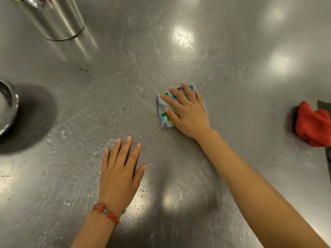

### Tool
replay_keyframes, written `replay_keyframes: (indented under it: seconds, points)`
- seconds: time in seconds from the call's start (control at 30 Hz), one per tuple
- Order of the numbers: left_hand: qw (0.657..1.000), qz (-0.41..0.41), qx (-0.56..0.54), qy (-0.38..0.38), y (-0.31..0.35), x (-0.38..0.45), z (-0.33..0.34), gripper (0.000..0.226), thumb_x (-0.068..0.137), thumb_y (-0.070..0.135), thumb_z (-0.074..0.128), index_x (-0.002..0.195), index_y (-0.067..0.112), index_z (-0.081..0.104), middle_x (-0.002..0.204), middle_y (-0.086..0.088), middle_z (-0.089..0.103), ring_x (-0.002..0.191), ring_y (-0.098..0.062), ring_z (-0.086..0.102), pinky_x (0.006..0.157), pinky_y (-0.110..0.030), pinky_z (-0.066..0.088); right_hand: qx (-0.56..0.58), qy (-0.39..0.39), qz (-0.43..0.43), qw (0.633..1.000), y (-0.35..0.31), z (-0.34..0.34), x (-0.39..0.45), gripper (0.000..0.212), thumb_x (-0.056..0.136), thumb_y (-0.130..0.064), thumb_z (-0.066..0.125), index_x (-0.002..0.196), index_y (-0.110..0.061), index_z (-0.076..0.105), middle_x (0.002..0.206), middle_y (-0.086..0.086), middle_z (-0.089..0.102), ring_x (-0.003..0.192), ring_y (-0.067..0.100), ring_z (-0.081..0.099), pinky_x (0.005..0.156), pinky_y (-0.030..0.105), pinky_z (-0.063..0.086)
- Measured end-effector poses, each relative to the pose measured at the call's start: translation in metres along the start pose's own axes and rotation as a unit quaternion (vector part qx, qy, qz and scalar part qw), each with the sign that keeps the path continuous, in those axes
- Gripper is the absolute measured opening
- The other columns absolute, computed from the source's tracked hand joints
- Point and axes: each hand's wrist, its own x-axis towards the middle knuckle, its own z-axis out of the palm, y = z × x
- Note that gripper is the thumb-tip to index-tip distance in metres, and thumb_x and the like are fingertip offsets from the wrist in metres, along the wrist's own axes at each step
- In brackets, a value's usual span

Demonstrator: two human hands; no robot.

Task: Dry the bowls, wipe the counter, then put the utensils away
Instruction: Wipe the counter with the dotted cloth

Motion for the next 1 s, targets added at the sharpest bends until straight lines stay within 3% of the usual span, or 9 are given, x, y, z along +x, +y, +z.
replay_keyframes:
  seconds: [0.1, 0.23, 0.3, 0.5, 0.6, 0.77, 0.9, 1.0]
  points:
    - [1.000, 0.005, 0.006, 0.004, -0.003, 0.001, 0.002, 0.067, 0.094, 0.050, 0.008, 0.124, 0.009, 0.052, 0.132, -0.018, 0.051, 0.123, -0.040, 0.044, 0.100, -0.056, 0.024, 0.005, -0.025, -0.023, 0.999, 0.020, -0.006, 0.024, 0.043, 0.095, -0.045, 0.033, 0.136, -0.032, 0.040, 0.145, -0.001, 0.039, 0.141, 0.027, 0.017, 0.114, 0.046, 0.014]
    - [1.000, 0.007, 0.018, 0.002, -0.003, 0.001, 0.004, 0.067, 0.094, 0.050, 0.008, 0.125, 0.010, 0.052, 0.133, -0.017, 0.051, 0.123, -0.039, 0.044, 0.099, -0.056, 0.026, -0.021, 0.011, 0.134, 0.991, 0.041, -0.006, 0.093, 0.044, 0.097, -0.044, 0.027, 0.138, -0.031, 0.035, 0.150, 0.002, 0.032, 0.142, 0.029, 0.009, 0.115, 0.047, 0.009]
    - [1.000, 0.007, 0.020, 0.001, -0.003, 0.001, 0.004, 0.067, 0.094, 0.050, 0.007, 0.125, 0.010, 0.051, 0.133, -0.017, 0.051, 0.124, -0.039, 0.043, 0.099, -0.057, 0.025, -0.031, 0.011, 0.163, 0.986, 0.030, -0.003, 0.099, 0.045, 0.097, -0.044, 0.025, 0.140, -0.032, 0.033, 0.151, 0.001, 0.029, 0.143, 0.030, 0.007, 0.115, 0.049, 0.007]
    - [1.000, 0.004, 0.013, -0.003, -0.003, 0.001, 0.005, 0.067, 0.095, 0.048, 0.006, 0.125, 0.010, 0.052, 0.133, -0.017, 0.051, 0.124, -0.038, 0.044, 0.100, -0.057, 0.026, -0.015, 0.009, 0.027, 0.999, -0.021, 0.012, 0.017, 0.044, 0.095, -0.045, 0.031, 0.137, -0.032, 0.038, 0.146, -0.001, 0.039, 0.141, 0.027, 0.016, 0.115, 0.045, 0.007]
    - [1.000, 0.014, 0.008, 0.007, -0.006, 0.001, 0.007, 0.063, 0.095, 0.047, 0.008, 0.126, 0.011, 0.051, 0.135, -0.015, 0.050, 0.125, -0.037, 0.043, 0.104, -0.053, 0.028, -0.020, -0.001, 0.040, 0.999, -0.008, 0.007, 0.051, 0.044, 0.096, -0.045, 0.029, 0.138, -0.032, 0.037, 0.148, 0.000, 0.036, 0.142, 0.026, 0.013, 0.116, 0.045, 0.009]
    - [1.000, 0.014, -0.009, 0.023, -0.007, 0.000, 0.010, 0.061, 0.095, 0.046, 0.010, 0.129, 0.013, 0.047, 0.139, -0.013, 0.045, 0.129, -0.035, 0.036, 0.110, -0.044, 0.011, -0.025, 0.016, 0.140, 0.990, 0.006, 0.010, 0.139, 0.045, 0.097, -0.044, 0.023, 0.138, -0.032, 0.035, 0.151, 0.001, 0.030, 0.143, 0.030, 0.008, 0.115, 0.049, 0.007]
    - [0.999, 0.014, 0.005, 0.032, -0.007, 0.000, 0.009, 0.061, 0.095, 0.045, 0.010, 0.127, 0.013, 0.051, 0.136, -0.013, 0.048, 0.127, -0.036, 0.041, 0.104, -0.056, 0.026, -0.034, 0.014, 0.138, 0.990, -0.004, 0.010, 0.136, 0.046, 0.097, -0.043, 0.023, 0.140, -0.031, 0.031, 0.152, 0.001, 0.027, 0.143, 0.030, 0.006, 0.115, 0.050, 0.003]
    - [0.999, 0.022, 0.002, 0.045, -0.006, -0.001, 0.006, 0.053, 0.091, 0.042, 0.026, 0.124, 0.011, 0.053, 0.134, -0.014, 0.051, 0.125, -0.037, 0.044, 0.099, -0.059, 0.029, -0.023, 0.001, 0.085, 0.996, -0.031, 0.015, 0.098, 0.047, 0.096, -0.044, 0.025, 0.141, -0.031, 0.030, 0.152, 0.001, 0.026, 0.143, 0.030, 0.005, 0.115, 0.049, 0.002]
